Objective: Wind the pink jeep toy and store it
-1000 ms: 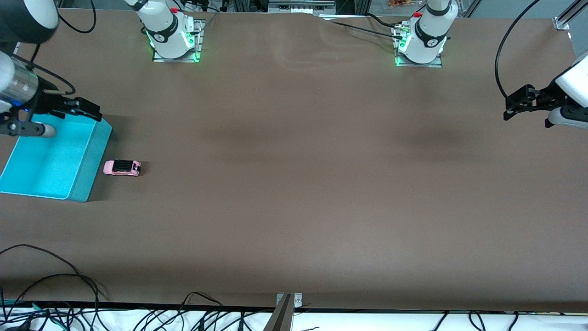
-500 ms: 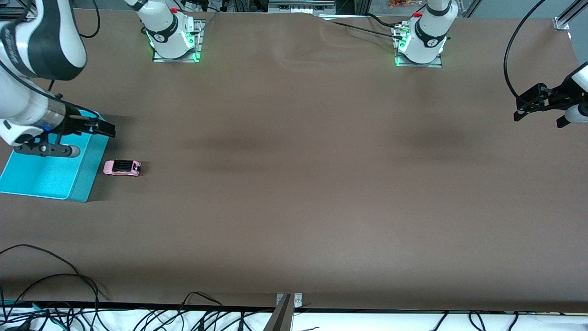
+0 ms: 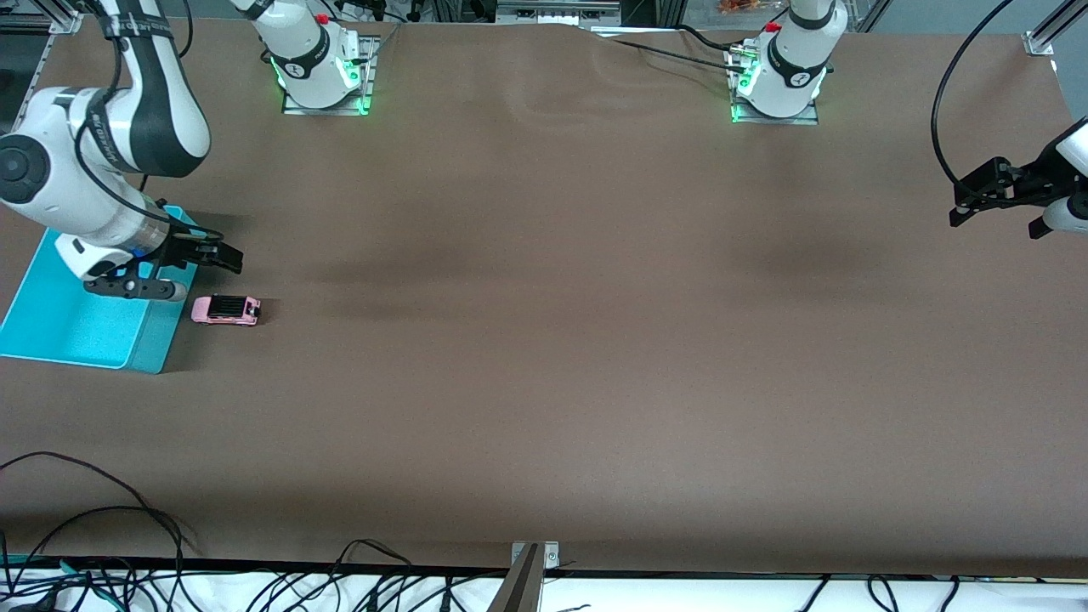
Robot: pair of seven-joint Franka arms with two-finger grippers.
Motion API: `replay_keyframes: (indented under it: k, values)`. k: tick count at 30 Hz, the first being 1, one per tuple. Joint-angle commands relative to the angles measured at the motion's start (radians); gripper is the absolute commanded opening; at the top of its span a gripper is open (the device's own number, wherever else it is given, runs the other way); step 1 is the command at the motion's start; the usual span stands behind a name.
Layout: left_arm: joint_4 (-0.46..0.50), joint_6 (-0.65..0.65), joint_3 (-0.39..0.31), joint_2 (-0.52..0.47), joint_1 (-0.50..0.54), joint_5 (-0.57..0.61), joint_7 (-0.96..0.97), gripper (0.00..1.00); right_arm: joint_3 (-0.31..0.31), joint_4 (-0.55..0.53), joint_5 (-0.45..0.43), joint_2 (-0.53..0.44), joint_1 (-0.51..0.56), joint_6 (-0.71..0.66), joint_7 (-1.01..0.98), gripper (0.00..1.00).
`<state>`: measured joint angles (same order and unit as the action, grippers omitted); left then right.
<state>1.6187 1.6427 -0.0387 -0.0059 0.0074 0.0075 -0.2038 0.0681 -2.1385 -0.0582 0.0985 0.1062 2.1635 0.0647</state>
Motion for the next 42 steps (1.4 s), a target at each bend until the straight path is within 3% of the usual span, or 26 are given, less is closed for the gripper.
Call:
replay_keyframes:
  k: [1,11,18,29,42]
  values:
    - [-0.036,-0.024,0.002,0.017,0.006,-0.009,0.004,1.00,-0.024,-0.070,-0.009,0.015,0.003,0.087,0.015,1.00]
    - [-0.036,-0.024,0.002,0.017,0.006,-0.009,0.004,1.00,-0.062,-0.115,-0.006,0.060,0.003,0.168,0.217,1.00]
    - [-0.036,-0.024,0.002,0.017,0.005,-0.009,0.006,1.00,-0.060,-0.132,-0.006,0.092,0.003,0.304,0.596,1.00]
    - [-0.036,-0.024,0.002,0.017,0.005,-0.009,0.006,1.00,-0.062,-0.130,0.000,0.138,0.003,0.444,1.029,1.00]
    - [-0.036,-0.024,0.002,0.017,0.005,-0.009,0.004,1.00,-0.091,-0.130,-0.002,0.208,0.003,0.521,1.278,1.00]
